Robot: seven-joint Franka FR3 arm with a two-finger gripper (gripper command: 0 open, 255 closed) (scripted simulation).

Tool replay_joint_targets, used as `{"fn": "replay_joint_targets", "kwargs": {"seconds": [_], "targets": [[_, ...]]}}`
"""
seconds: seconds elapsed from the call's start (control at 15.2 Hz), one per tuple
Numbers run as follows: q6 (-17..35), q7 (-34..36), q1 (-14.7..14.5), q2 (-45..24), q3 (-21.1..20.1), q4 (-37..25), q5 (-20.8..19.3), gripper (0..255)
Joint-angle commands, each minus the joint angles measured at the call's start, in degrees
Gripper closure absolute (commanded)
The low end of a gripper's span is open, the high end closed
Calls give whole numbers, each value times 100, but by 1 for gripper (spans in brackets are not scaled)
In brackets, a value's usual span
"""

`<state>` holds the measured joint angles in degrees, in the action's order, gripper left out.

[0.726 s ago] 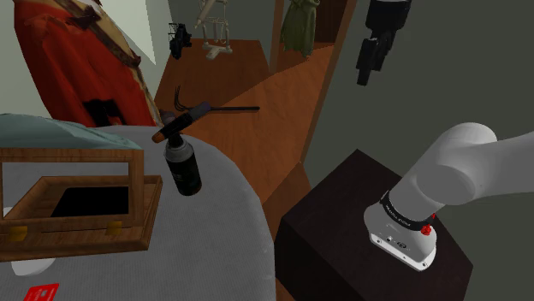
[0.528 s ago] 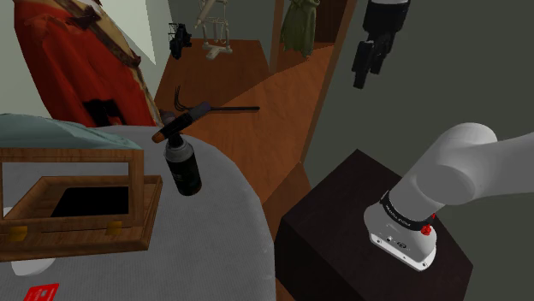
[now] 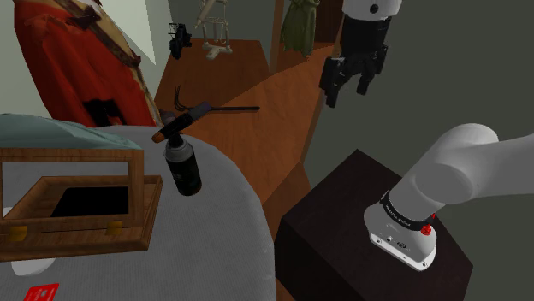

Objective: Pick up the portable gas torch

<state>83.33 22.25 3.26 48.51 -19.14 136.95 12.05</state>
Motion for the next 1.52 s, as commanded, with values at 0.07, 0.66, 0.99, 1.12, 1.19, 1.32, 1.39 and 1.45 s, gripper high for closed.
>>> {"fn": "replay_joint_targets", "kwargs": {"seconds": [0.07, 0.66, 0.99, 1.12, 1.19, 1.32, 1.39, 1.45], "targets": [[188, 957, 146, -162, -536, -130, 399, 0], [896, 3743, 975, -1231, -2282, -1098, 1049, 0], [1332, 5378, 1810, -2157, -3476, -1921, 886, 0], [1500, 6096, 2262, -2626, -4082, -2300, 650, 0], [1581, 6484, 2532, -2897, -4442, -2500, 476, 0], [1734, 7368, 3246, -3578, -5404, -2920, -62, 0], [1805, 7975, 3835, -4130, -6227, -3141, -577, 0], [1796, 8210, 5670, -4149, -8051, -3387, -617, 0]]}}
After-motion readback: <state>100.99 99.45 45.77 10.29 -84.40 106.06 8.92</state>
